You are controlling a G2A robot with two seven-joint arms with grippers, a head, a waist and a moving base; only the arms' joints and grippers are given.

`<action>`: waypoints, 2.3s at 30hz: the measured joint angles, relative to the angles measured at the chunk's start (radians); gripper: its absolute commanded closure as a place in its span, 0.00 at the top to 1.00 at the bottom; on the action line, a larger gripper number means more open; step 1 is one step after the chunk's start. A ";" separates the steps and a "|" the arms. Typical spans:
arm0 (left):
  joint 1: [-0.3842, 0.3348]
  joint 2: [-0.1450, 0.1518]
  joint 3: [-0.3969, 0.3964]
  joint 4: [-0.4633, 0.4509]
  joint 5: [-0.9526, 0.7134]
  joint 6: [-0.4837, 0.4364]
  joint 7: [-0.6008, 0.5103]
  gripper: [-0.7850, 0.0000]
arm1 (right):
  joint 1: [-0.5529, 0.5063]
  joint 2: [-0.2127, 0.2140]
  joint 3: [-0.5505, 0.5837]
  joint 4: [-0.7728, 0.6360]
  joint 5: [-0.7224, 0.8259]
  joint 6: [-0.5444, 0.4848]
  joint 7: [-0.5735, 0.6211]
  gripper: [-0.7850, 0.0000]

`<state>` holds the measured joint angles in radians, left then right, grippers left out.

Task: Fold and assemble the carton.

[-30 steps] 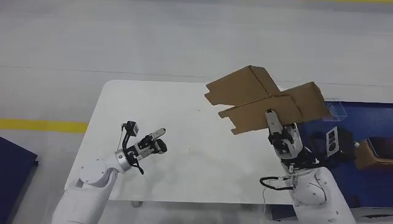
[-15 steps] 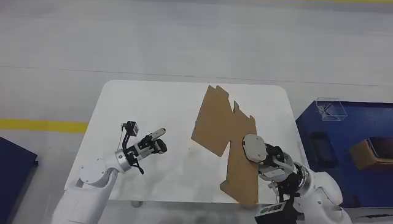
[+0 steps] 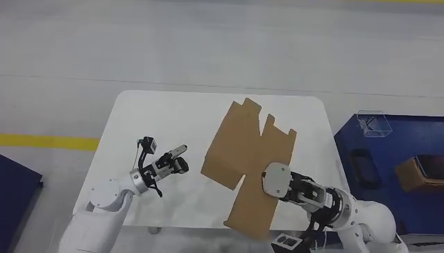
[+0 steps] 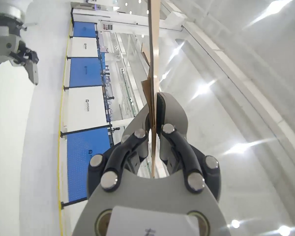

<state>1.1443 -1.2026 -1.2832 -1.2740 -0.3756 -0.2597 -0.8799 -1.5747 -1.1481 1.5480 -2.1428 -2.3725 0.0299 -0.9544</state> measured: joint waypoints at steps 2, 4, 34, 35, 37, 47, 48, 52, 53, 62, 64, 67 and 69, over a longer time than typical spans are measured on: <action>0.000 0.000 0.000 0.000 0.000 0.000 0.000 1.00 | 0.010 0.000 0.004 0.012 0.146 -0.101 0.010 0.00; 0.000 0.000 0.000 0.000 0.000 0.000 0.000 1.00 | 0.025 0.000 0.013 0.025 0.337 -0.245 0.022 0.00; 0.000 0.000 0.000 0.000 0.000 0.000 0.000 1.00 | 0.098 0.099 -0.249 0.189 2.618 -0.819 1.423 0.00; 0.000 0.000 0.000 0.000 0.000 0.000 0.000 1.00 | 0.098 0.099 -0.249 0.189 2.617 -0.819 1.423 0.00; 0.000 0.000 0.000 0.000 0.000 0.000 0.000 1.00 | 0.098 0.099 -0.249 0.189 2.618 -0.819 1.424 0.00; 0.000 0.000 0.000 0.000 0.000 0.000 0.000 1.00 | 0.097 0.101 -0.271 0.134 3.139 -0.550 1.524 0.00; 0.000 0.000 0.000 0.000 0.000 0.000 0.000 1.00 | 0.101 0.103 -0.259 0.136 3.273 -0.478 1.566 0.00; 0.000 0.000 0.000 0.000 0.000 0.000 0.000 1.00 | 0.121 0.108 -0.224 0.183 3.674 -0.148 1.673 0.00; 0.000 0.000 0.000 0.000 0.000 0.000 0.000 1.00 | 0.127 0.110 -0.223 0.202 3.744 -0.051 1.672 0.00; 0.000 0.000 0.000 0.000 0.000 0.000 0.000 1.00 | 0.153 0.109 -0.308 0.307 4.288 0.702 1.625 0.00; 0.000 0.000 0.000 0.000 0.000 0.000 0.000 1.00 | 0.152 0.108 -0.335 0.331 4.413 0.823 1.592 0.00; 0.000 0.000 0.000 0.000 0.000 0.000 0.000 1.00 | 0.158 0.110 -0.378 0.348 4.625 0.962 1.507 0.00; 0.000 0.000 0.000 0.000 0.000 0.000 0.000 1.00 | 0.164 0.116 -0.408 0.332 4.769 0.986 1.434 0.00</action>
<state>1.1443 -1.2027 -1.2832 -1.2740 -0.3756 -0.2597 -0.8799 -1.4103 -1.0316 1.1398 -1.8104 2.3961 1.0161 0.4792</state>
